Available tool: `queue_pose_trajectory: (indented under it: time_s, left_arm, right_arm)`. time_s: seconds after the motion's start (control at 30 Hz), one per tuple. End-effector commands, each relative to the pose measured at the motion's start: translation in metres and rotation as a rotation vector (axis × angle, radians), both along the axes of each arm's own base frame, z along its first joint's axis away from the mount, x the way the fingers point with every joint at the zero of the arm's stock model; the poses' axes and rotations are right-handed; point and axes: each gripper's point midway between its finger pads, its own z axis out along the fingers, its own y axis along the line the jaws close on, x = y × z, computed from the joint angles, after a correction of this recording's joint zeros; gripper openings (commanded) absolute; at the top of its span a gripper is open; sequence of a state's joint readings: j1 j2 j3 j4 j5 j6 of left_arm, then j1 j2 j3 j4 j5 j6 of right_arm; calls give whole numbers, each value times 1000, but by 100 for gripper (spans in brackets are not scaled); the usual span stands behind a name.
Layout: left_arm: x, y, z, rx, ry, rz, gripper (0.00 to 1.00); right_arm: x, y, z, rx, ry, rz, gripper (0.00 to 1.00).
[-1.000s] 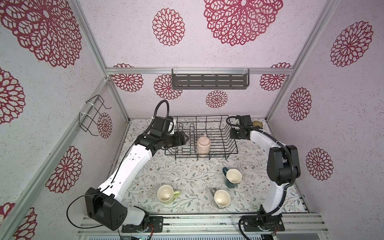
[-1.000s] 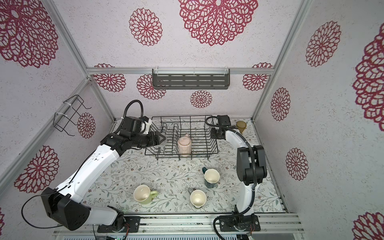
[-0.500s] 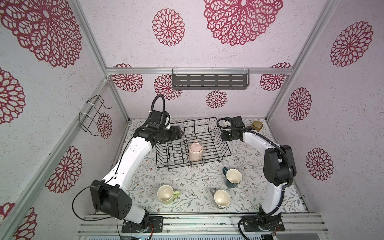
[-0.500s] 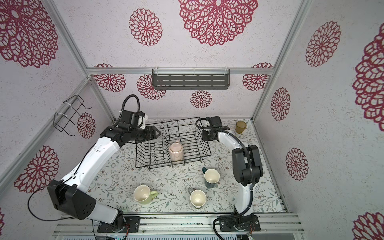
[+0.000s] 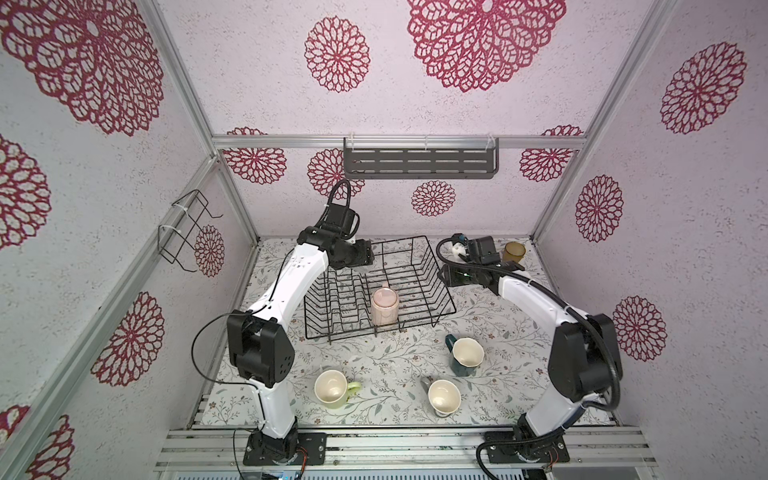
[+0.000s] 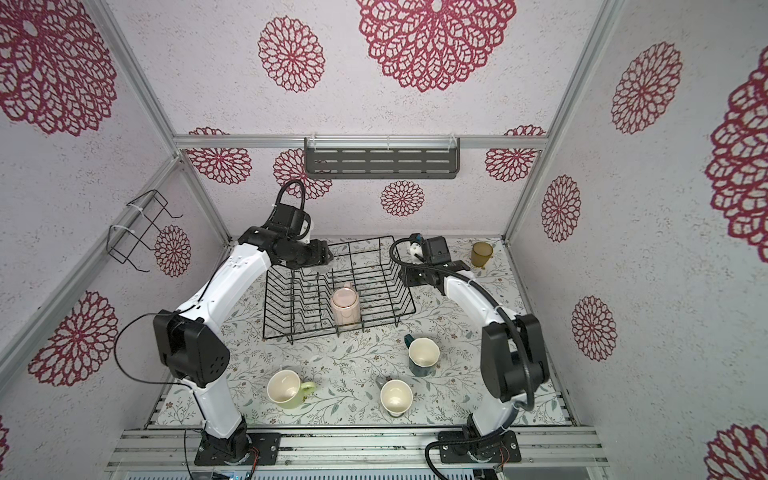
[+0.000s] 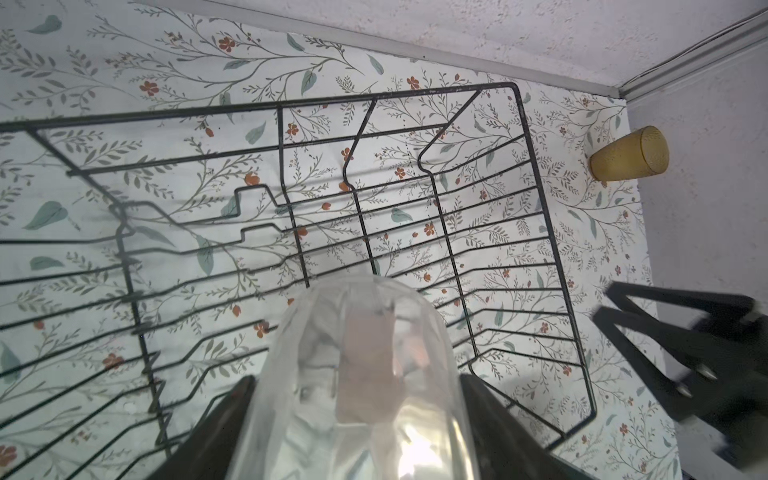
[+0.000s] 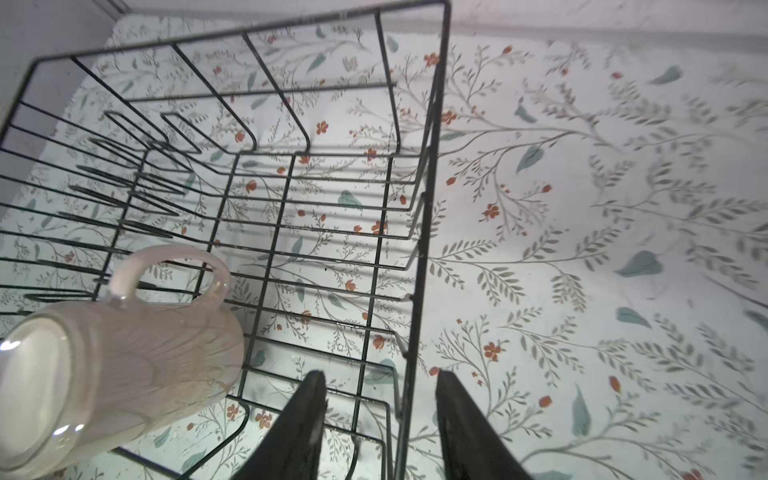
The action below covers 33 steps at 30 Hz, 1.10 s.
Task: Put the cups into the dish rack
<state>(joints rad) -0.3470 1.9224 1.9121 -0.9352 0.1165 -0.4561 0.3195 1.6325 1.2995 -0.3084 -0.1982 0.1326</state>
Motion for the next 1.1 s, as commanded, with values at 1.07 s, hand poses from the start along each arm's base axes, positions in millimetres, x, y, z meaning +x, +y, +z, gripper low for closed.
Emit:
queue_pose_trajectory:
  time_s: [1.07]
  left_arm:
    - [81,-26,-144,286,92,-112,66]
  right_arm:
    - [-58,-51,89,180,-352,-232,52]
